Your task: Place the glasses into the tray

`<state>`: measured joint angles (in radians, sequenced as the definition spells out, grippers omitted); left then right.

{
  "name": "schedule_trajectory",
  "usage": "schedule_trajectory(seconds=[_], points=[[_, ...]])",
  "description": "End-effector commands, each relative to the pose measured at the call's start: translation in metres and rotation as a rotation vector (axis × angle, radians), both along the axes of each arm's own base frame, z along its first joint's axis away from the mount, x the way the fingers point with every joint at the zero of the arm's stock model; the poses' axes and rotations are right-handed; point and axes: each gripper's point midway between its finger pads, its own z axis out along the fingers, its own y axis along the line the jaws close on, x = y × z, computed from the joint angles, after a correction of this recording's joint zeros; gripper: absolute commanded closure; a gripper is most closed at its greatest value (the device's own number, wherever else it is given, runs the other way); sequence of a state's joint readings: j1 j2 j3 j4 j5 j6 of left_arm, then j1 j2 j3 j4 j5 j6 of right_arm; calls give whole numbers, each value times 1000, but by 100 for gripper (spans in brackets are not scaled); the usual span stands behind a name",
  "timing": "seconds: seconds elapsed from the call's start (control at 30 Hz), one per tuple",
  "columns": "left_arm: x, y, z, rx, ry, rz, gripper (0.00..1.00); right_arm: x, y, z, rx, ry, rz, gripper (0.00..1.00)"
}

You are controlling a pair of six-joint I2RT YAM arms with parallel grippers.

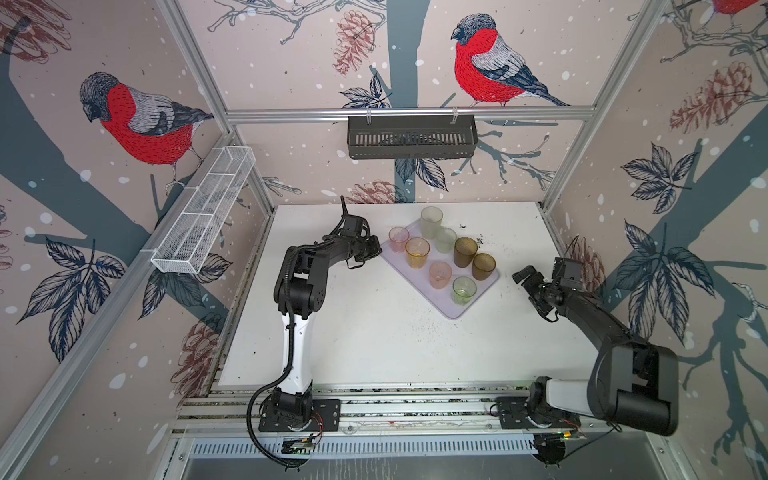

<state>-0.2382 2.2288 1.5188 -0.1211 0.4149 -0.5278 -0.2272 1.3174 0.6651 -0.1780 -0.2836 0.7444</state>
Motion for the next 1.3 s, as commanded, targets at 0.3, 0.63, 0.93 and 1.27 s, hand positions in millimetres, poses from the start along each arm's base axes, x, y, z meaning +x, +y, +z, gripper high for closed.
schedule_trajectory(seconds=[0.3, 0.63, 0.93, 1.27], points=[[-41, 20, -27, 51, 156, 89, 96, 4, -2, 2, -9, -21, 15, 0], [-69, 35, -29, 48, 202, 179, 99, 6, -1, 2, -11, -23, 27, 0], [-96, 46, -34, 52, 223, 228, 99, 11, 2, -1, -4, -11, 68, 0], [-130, 58, -41, 91, 241, 250, 99, 29, 7, 2, 15, -20, 128, 2]])
